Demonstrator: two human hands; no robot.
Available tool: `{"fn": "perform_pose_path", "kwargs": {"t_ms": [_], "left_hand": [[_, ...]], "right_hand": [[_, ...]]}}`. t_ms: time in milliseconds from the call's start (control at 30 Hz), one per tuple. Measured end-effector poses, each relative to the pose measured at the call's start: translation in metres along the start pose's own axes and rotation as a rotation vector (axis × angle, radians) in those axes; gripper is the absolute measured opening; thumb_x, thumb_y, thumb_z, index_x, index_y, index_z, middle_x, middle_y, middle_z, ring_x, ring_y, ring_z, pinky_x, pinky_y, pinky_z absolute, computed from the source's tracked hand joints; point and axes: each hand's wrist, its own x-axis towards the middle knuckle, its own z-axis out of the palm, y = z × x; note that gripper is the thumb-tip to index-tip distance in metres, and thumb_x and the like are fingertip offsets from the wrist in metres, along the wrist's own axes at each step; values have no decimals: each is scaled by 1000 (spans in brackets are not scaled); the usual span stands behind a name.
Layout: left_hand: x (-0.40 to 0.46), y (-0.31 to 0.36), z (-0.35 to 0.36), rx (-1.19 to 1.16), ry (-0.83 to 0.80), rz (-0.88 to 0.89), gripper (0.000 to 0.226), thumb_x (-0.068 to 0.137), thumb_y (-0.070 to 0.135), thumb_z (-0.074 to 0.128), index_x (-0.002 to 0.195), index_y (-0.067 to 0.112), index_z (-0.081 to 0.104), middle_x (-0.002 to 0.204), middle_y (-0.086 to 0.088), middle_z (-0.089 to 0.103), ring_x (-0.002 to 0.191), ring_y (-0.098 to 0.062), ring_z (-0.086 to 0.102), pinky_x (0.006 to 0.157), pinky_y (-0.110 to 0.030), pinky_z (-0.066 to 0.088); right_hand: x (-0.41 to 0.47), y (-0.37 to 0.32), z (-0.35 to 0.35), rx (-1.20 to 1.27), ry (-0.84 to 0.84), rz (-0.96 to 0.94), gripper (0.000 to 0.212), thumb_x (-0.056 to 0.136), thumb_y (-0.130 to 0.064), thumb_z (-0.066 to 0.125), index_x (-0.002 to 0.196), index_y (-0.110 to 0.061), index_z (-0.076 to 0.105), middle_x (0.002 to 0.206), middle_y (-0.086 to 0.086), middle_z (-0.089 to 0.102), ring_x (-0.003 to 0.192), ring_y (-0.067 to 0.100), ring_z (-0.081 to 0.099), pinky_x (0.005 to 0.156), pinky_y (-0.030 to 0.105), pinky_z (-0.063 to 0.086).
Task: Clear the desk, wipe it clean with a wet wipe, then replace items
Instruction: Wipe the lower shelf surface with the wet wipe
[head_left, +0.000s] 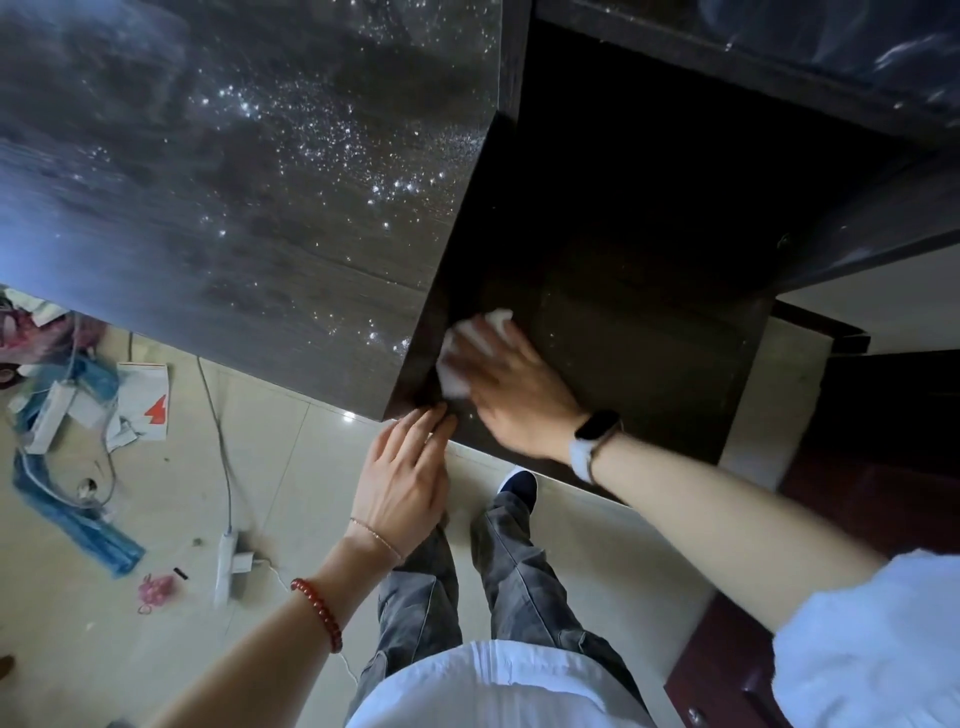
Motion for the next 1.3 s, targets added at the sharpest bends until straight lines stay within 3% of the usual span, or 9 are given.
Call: {"fn": "perform_pose_path", "kwargs": {"t_ms": [200,367,500,633,733,833,1000,1100,1300], "left_hand": [[-16,-16,-6,40,28,-172,41,83,18,33,117,6,52,114,-18,60,104,-33,55,87,-39,38],[-14,-11,-4,182,-89,-228,50,83,24,31,124,2,50,116,-20,60,109,-40,55,94,-52,42],[-18,-13,-1,176,-131,-224,52,82,23,31,127,3,47,122,-21,56,117,-41,50,98,-52,38],[-16,-10,-2,162,-149,-216,51,83,25,31,126,3,48,121,-22,56,115,-40,50,96,-52,40],[-12,-2,-3,151,-147,-173,49,84,25,33,125,5,50,122,-21,56,114,-40,52,92,-51,44],[-7,4,-1,156,-140,-160,46,81,23,44,123,5,53,121,-22,57,112,-42,53,91,-53,45],[-7,7,0,133,-144,-157,49,81,24,36,123,4,51,121,-23,55,115,-38,45,89,-49,46],[-4,14,-2,126,-143,-105,50,80,25,34,120,3,54,116,-23,58,109,-41,53,86,-49,48],[14,32,-5,89,-120,-24,50,79,22,36,120,2,54,116,-20,60,105,-36,56,87,-43,49]], "right_hand": [[-25,1,3,-36,-47,-149,54,83,-22,30,136,-17,40,145,6,39,135,30,33,112,45,10],[12,45,-18,59,95,482,51,93,-30,28,143,-19,27,152,14,22,140,37,12,113,53,14],[-36,-33,17,2,47,73,51,88,-35,30,137,-22,37,148,9,34,136,38,25,110,55,17],[-70,-10,15,-30,-35,-15,50,90,-33,27,139,-24,32,150,3,30,138,32,25,111,49,14],[-46,48,-5,-25,77,280,49,88,-26,31,137,-21,34,149,10,30,136,36,22,109,52,20],[-20,64,-15,81,182,703,50,93,-32,28,142,-21,29,152,11,22,139,40,12,113,53,10],[-78,-39,24,13,14,123,47,90,-34,31,135,-25,40,150,5,28,137,35,17,111,51,11],[-124,-19,30,26,-30,59,40,92,-33,31,126,-29,53,150,3,25,140,27,12,114,44,7],[-137,14,20,51,-47,-10,41,92,-30,33,130,-35,47,149,8,26,139,30,16,114,43,8]]}}
